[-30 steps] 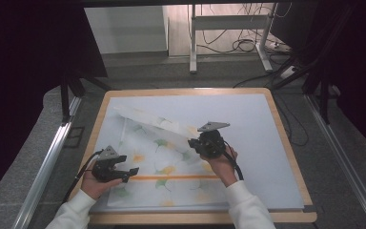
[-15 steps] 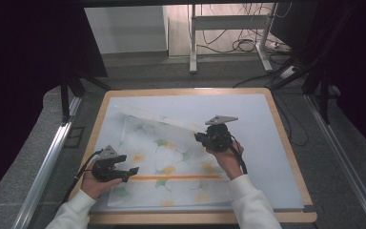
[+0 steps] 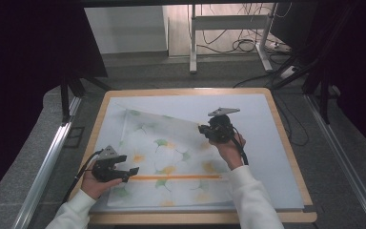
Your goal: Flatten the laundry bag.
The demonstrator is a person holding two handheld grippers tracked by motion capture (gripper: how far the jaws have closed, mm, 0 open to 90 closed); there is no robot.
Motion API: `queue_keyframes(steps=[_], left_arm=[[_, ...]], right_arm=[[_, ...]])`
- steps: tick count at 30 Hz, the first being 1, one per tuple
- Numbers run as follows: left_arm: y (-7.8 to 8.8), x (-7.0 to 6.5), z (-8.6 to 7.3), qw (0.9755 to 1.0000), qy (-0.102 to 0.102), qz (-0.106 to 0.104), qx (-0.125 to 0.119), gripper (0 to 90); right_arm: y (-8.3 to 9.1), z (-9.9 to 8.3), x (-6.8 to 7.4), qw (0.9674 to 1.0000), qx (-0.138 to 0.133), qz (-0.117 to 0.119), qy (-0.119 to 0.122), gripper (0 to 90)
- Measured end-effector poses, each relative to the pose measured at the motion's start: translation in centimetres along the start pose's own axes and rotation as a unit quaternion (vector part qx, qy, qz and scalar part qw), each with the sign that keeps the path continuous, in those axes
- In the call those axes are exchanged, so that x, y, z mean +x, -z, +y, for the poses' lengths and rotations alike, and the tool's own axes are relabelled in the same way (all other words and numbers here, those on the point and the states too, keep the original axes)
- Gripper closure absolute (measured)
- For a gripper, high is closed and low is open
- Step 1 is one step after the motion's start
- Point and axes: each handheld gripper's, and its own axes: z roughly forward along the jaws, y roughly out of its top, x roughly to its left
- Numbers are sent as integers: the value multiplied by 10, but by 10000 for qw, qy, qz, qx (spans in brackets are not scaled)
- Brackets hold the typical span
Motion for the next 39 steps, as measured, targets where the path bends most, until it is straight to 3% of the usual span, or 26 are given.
queue_keyframes(steps=[26,39], left_arm=[[0,0,0,10000,-1,20,-53,237],[0,0,0,10000,23,8,-74,238]], right_arm=[[-23,-2,-43,9980,-27,-514,-354,861],[-37,12,-69,9954,-67,-804,-512,857]])
